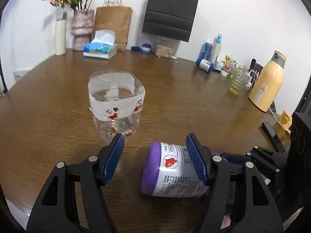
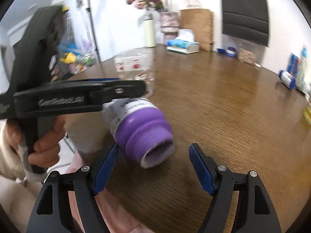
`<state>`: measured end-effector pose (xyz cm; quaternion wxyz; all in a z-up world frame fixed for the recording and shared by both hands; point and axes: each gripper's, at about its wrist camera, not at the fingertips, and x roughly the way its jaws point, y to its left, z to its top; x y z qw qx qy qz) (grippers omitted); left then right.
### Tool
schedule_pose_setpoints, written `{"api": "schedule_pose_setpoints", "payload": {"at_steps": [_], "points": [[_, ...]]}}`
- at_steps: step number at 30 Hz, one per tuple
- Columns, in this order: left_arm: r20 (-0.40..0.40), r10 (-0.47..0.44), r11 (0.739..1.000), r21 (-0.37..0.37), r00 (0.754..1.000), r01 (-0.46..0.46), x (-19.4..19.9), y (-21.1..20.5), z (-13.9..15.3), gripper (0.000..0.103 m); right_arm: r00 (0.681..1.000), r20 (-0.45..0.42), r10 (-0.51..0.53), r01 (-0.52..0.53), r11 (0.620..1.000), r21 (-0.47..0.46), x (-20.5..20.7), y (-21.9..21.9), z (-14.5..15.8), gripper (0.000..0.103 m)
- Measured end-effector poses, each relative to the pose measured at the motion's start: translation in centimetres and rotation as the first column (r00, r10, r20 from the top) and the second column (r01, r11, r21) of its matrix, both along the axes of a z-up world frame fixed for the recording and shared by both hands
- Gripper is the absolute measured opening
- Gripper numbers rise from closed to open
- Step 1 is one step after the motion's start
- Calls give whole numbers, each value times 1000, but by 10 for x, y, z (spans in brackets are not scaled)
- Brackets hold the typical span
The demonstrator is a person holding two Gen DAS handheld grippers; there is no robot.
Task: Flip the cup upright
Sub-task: 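Lift the bottle with the right gripper while the left gripper closes on its label, then rotate the bottle cap-up with the left gripper after the right gripper releases it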
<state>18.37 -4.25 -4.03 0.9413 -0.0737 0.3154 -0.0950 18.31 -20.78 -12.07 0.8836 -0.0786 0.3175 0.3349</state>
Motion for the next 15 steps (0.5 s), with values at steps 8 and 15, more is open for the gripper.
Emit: {"api": "schedule_pose_setpoints", "payload": {"at_steps": [8,15], "points": [[46,-25,994,104,999,20,-11,-13,10,78,991,-12,-131,132,982,135,7,-17,0,80],[115,-120,981,167,986,100,-18,-33,26,82,982,-50,-183,189,961,204,17,-31,-5,80]]}}
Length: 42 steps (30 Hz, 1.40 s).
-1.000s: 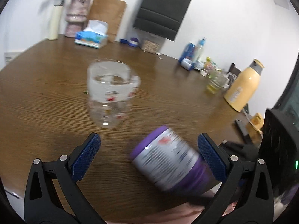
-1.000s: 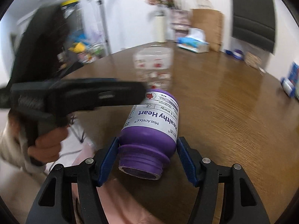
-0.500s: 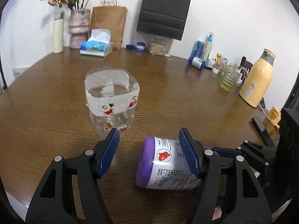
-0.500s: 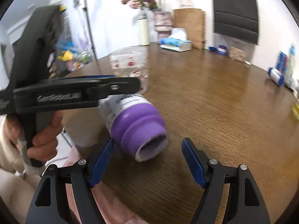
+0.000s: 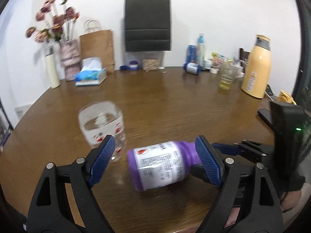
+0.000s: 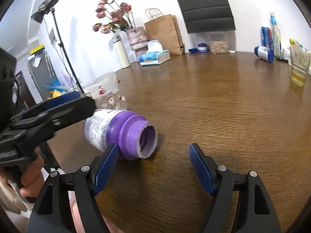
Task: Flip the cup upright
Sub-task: 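Rotate the bottle cap-up with the left gripper after the right gripper releases it, then grasp the upright bottle with the right gripper while the left gripper releases it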
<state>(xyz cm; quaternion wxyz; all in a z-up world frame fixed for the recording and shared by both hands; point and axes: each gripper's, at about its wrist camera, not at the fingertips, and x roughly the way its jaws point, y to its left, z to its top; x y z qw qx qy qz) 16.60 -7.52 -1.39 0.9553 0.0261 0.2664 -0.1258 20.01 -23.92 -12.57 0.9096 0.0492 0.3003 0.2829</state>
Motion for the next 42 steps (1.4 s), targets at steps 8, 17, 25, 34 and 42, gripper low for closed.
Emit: {"api": "schedule_pose_setpoints", "payload": {"at_steps": [8,17,25,34,42], "points": [[-52,-220,967,124,974,225,23,-21,-3,82,999,-25,-32,33,999,34,9,-15,-4,80],[-288,-367,865,245,884,439,46,-51,-30,81,992,-37,-118,118,993,6,18,-36,-6,80],[-368,-353,835,292,860,467,46,-69,-42,60,992,7,-124,124,992,10,19,-44,5,80],[-102,-276,928,233,956,292,65,-61,17,60,993,78,92,-113,935,335,46,-63,64,90],[40,-243,951,209,969,229,80,-57,41,60,963,-31,268,-223,854,471,107,-39,84,91]]}}
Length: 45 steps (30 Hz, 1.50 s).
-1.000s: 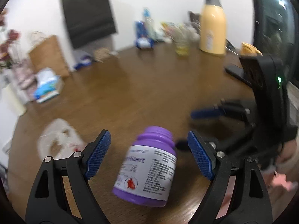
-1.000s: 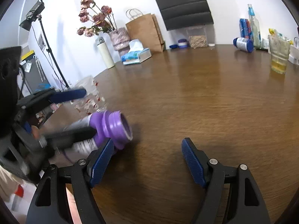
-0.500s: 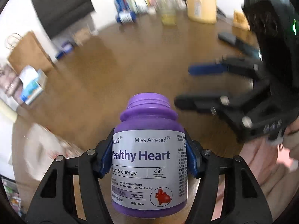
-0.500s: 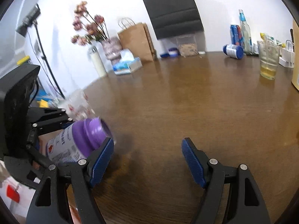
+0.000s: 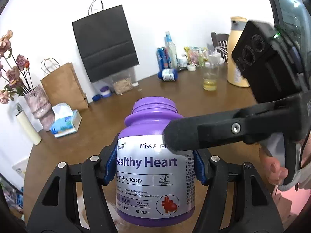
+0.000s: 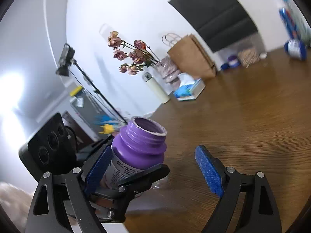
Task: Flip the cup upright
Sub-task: 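Grasp the upright bottle with the right gripper while the left gripper releases it, then lower the upright bottle onto the table with the right gripper and open it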
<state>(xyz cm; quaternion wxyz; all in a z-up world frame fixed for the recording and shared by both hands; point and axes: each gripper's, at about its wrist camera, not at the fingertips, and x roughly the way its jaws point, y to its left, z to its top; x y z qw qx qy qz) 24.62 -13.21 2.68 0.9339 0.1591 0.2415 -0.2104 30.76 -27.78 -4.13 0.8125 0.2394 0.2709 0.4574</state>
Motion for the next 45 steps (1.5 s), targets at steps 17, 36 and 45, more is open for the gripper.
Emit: {"api": "schedule_pose_setpoints", "payload": {"at_steps": [17,36,45], "points": [[-44,-157,987,-20,987,157,54,8,3,61,999,32,9,-6,995,-95,41,33,15,69],[-222,-37,992,-129,974,8,64,20,-71,77,951,294,-100,268,742,-615,39,73,-18,70],[-151,43,999,-12,988,-46,54,24,-76,88,958,270,-94,253,719,-647,46,82,-34,71]]}}
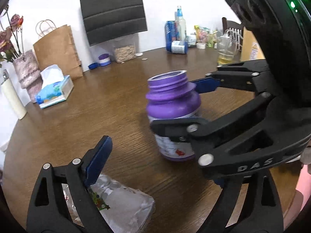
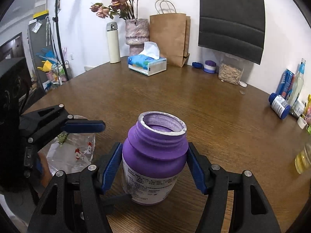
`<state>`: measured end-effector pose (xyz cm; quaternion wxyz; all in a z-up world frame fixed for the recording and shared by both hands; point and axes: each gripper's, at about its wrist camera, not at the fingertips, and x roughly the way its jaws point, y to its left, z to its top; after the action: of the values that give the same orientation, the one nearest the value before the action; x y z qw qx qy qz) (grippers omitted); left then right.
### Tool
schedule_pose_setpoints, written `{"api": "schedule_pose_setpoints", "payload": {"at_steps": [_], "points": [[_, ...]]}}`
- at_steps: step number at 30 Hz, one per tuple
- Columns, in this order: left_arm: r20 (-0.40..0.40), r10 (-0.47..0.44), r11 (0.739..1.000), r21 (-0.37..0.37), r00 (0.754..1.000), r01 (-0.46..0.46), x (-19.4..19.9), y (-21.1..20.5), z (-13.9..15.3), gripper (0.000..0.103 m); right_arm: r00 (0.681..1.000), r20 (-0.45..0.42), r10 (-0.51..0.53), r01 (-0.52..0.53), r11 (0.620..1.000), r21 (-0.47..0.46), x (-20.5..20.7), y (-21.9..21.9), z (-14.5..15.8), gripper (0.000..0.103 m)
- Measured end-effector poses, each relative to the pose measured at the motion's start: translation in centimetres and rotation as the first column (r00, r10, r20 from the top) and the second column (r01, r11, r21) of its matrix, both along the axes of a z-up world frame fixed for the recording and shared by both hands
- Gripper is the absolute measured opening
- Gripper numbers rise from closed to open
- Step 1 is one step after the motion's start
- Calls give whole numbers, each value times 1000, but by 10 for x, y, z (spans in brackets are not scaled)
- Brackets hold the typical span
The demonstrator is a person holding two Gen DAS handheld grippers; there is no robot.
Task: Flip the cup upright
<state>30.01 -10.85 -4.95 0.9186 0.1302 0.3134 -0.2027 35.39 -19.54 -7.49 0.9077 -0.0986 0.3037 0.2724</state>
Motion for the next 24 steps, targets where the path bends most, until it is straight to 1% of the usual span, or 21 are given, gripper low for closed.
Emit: {"api": "schedule_pose_setpoints", "payload": {"at_steps": [2,3,7,9,11,13,15,17,18,20,24], "points": [[8,18,1000,13,1000,-19,-1,2,1,90,1000,-28,6,-6,1000,13,0,-1,0,71],[10,18,1000,9,1000,-18,-2,3,1,90,999,-37,13,-12,1000,28,-2,-3,1,71],[35,23,1000,-4,999,-23,-10,6,8,92,1000,-19,4,-3,999,45,-16,-6,11,76],[45,41,999,0,998,-41,-16,6,13,92,1000,-11,-4,5,999,49,-26,-8,18,76],[71,50,999,-8,996,-50,-26,10,22,92,1000,8,-10,10,998,57,-38,-12,28,76],[99,67,998,-26,993,-65,-37,17,33,93,999,32,-18,16,998,60,-51,-17,38,76],[130,98,994,-54,987,-91,-48,27,45,98,998,53,-37,34,997,64,-63,-23,48,77],[155,130,990,-84,979,-118,-58,37,55,98,996,66,-53,49,997,65,-74,-29,55,77],[163,148,986,-102,975,-132,-63,44,60,99,995,75,-62,57,996,64,-80,-32,58,80],[167,172,980,-131,971,-151,-71,57,69,99,994,86,-73,68,996,62,-89,-38,61,80],[191,216,971,-143,957,-191,-85,75,80,99,989,95,-110,107,993,39,-107,-50,65,80]]}}
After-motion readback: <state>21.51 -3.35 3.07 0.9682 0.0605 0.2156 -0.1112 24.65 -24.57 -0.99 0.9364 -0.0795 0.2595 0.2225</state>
